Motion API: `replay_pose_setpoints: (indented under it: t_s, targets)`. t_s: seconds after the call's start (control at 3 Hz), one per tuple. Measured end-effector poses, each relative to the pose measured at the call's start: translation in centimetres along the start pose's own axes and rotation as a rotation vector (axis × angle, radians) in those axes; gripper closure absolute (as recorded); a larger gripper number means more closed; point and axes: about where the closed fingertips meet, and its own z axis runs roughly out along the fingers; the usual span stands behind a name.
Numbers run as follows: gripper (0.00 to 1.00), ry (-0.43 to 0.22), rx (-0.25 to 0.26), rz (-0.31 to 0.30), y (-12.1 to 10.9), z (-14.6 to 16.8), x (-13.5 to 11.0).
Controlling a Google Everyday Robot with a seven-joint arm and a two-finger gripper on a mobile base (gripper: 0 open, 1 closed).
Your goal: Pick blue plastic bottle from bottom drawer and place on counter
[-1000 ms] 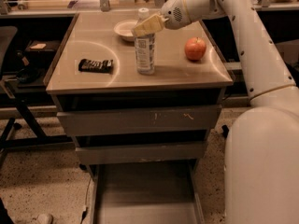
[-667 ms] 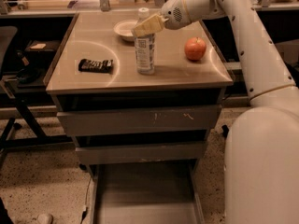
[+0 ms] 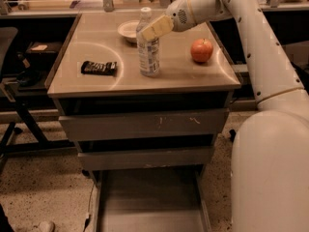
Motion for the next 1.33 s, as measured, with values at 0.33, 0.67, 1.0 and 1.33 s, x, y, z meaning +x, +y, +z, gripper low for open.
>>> replay_pose_setpoints:
  t_s: [0.33, 0.67, 1.0, 1.33]
  targets:
    - [0.0, 0.0, 0.0, 0.0, 0.0, 0.0, 0.0]
    - [0.0, 0.001, 0.022, -0.014, 0.8, -0.6, -2.9]
    - [0.0, 0.036, 0.137, -0.103, 3.5, -4.1, -9.6]
    - [0.0, 0.066, 0.353, -0.212, 7.9, -10.6, -17.3]
